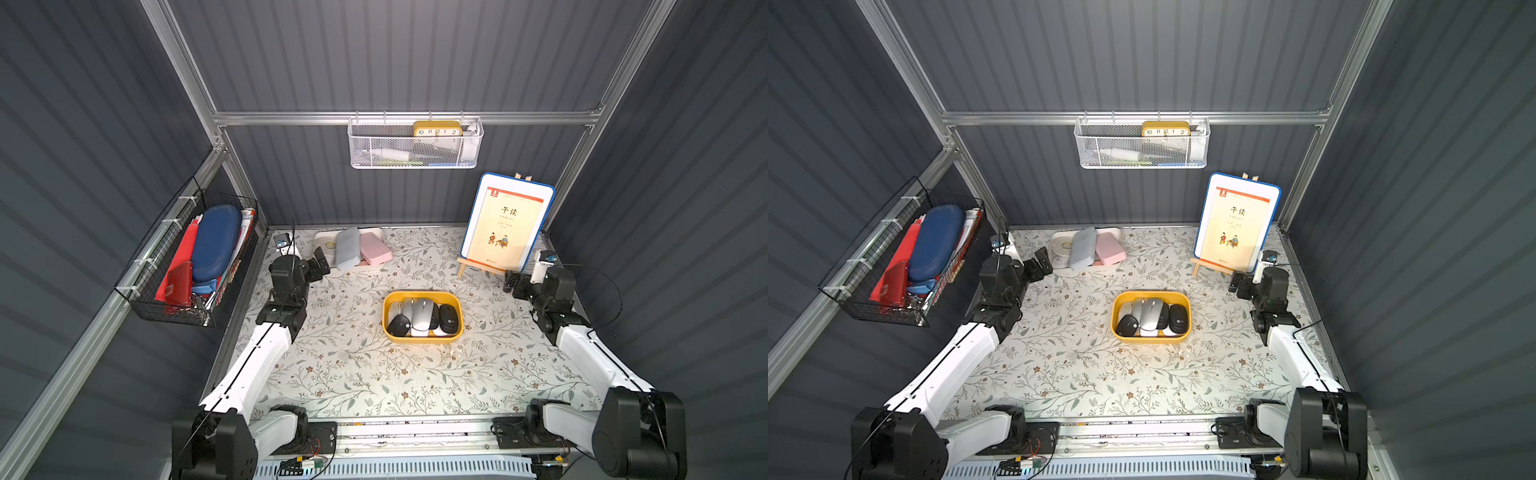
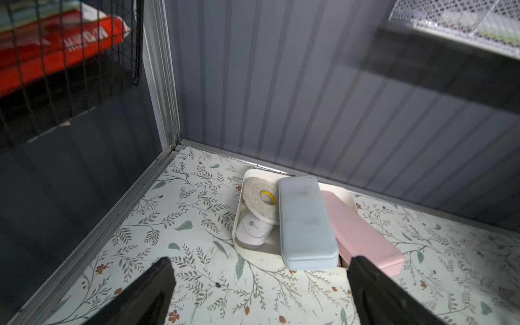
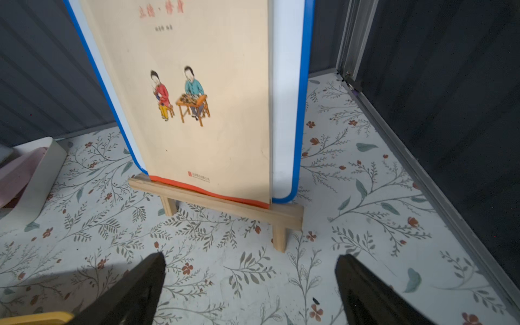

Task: Put the mouse in the storage box
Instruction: Reset both arms

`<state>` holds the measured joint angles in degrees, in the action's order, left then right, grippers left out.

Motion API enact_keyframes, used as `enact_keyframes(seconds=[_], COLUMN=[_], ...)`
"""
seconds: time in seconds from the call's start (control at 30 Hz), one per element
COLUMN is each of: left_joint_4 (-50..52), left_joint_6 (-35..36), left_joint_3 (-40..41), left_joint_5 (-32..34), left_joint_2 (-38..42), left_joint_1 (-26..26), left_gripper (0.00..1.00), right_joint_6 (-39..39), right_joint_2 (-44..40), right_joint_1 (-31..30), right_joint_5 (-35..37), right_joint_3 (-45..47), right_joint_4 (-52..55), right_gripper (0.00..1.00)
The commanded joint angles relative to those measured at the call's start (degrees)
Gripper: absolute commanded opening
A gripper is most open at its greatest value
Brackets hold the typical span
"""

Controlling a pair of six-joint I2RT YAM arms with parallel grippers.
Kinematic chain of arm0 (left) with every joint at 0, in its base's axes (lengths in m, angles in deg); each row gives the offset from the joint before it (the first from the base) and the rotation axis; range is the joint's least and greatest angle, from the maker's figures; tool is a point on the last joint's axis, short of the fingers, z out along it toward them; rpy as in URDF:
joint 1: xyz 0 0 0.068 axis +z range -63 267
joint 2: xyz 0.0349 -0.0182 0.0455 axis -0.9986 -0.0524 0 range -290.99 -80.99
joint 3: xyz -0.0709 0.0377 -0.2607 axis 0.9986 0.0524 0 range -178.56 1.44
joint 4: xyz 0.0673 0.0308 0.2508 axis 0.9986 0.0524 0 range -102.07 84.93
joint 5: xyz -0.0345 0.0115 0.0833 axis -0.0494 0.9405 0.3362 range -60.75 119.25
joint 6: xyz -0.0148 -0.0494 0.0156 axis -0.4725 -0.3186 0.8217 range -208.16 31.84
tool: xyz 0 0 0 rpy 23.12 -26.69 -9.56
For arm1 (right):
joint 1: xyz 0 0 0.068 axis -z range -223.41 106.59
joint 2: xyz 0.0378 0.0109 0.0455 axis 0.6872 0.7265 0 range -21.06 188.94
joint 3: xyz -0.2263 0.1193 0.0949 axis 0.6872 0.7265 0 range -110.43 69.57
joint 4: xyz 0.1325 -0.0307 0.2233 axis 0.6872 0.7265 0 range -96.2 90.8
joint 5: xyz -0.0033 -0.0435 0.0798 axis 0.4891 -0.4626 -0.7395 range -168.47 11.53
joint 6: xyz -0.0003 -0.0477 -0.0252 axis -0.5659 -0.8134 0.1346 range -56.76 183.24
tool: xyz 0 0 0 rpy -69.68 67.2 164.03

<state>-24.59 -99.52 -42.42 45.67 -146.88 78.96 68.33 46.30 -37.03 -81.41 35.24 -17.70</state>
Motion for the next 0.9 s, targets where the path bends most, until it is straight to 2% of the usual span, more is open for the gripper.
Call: enact_keyframes(seconds=[0.0, 0.17, 0.2, 0.27, 0.33, 0.43, 0.53, 0.57, 0.6, 0.67, 0.7, 0.73, 0.77, 0.8, 0.87], left_joint_4=[-10.3, -23.9, -24.5, -28.5, -38.9, -49.4, -48.5, -48.6, -52.8, -56.9, -61.8, -70.2, -74.3, -69.2, -72.0], left_joint_6=[3.7, 8.0, 8.6, 5.4, 6.5, 7.6, 9.5, 10.6, 11.1, 8.1, 6.4, 5.2, 6.1, 3.5, 3.9], left_joint_3=[4.1, 11.4, 11.1, 11.5, 14.2, 15.6, 13.7, 13.2, 14.0, 15.4, 17.6, 20.3, 22.0, 22.3, 22.2], left_joint_5=[-3.4, -5.1, -4.4, -4.0, -4.3, -3.4, -7.7, -7.9, -7.7, -4.0, -4.2, -1.1, 0.3, 1.2, 1.7], left_joint_2=[0.6, -3.6, -5.9, -10.7, -15.4, -23.0, -24.8, -26.0, -27.6, -29.3, -29.9, -31.9, -32.6, -30.9, -31.8], left_joint_1=[3.8, 7.7, 7.9, 8.6, 8.8, 9.0, 8.9, 8.8, 8.8, 9.5, 10.9, 11.2, 11.3, 11.3, 11.3], left_gripper=[0.99, 1.00, 0.99, 0.99, 0.99, 0.99, 0.99, 0.99, 0.99, 0.99, 0.99, 0.99, 0.99, 0.99, 0.99], right_joint_6=[0.3, 0.8, 0.8, 0.4, 1.0, 0.9, 1.0, 0.8, 0.2, -0.2, -0.2, -0.4, -0.5, -0.6, -1.2], right_joint_2=[1.7, 9.6, 10.9, 13.3, 15.9, 19.8, 23.9, 23.5, 22.3, 20.2, 19.7, 19.7, 20.4, 21.0, 21.6], right_joint_1=[0.2, 0.2, 0.2, 0.1, 0.1, 0.1, 0.0, 0.0, 0.0, -0.2, -0.4, -0.4, -0.5, -0.9, -2.0], right_joint_5=[-2.3, -1.6, -2.9, -3.5, -2.4, -3.3, -4.0, -3.9, -4.0, -4.3, -4.4, -4.7, -4.9, -4.2, -2.1], right_joint_3=[3.0, 10.2, 11.5, 12.9, 14.5, 16.8, 17.8, 17.6, 16.9, 15.1, 14.3, 13.4, 13.0, 12.6, 12.3], right_joint_4=[-7.4, -25.7, -29.6, -34.0, -39.5, -47.6, -55.9, -54.1, -50.8, -44.3, -41.6, -40.4, -40.3, -40.8, -41.1], right_gripper=[0.99, 0.99, 0.99, 0.99, 0.99, 0.99, 0.99, 0.99, 0.99, 0.99, 0.99, 0.99, 0.99, 0.99, 0.99])
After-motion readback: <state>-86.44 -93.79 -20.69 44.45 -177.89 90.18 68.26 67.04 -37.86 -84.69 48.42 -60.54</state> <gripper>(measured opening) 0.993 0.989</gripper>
